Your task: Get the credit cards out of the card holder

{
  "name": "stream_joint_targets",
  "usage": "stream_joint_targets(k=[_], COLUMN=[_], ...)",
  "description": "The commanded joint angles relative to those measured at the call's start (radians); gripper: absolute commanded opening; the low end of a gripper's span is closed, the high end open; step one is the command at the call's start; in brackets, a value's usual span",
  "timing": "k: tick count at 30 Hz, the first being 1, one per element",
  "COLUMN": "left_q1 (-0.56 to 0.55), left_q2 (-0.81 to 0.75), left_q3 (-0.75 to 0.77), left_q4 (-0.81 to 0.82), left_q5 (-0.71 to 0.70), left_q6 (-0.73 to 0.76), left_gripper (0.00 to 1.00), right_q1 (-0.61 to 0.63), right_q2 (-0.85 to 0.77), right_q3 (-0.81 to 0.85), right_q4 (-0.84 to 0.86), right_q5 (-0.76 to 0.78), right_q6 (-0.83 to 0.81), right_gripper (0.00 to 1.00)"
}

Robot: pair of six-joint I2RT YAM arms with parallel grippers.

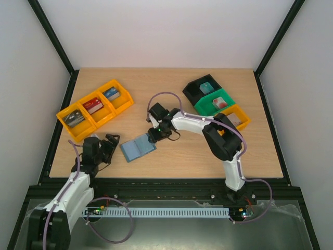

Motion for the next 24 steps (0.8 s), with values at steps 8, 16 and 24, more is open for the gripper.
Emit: stream_joint_targets(k=[8,16,24], left_q1=[-0.074,-0.113,-0.118], left_q2=[0.124,0.122,0.118], left_q3=[-0.013,-0.018,-0.019], left_q4=[0.138,0.292,0.291], left_q5=[0.042,0.075,0.061], left_q6=[-0.031,0.001,0.043], left_gripper=[0.92,0.71,0.33], right_q1=[0.037,0.037,0.037], right_q2=[-0.010,-0.018,-0.031], right_q3=[-0.145,-0.143,-0.150], right_q4=[0.135,0.205,0.248], right_q5=[-0.187,-0.245,-0.268], right_q6=[0.086,0.134,0.154], right_gripper=[0.37,0.32,0.32])
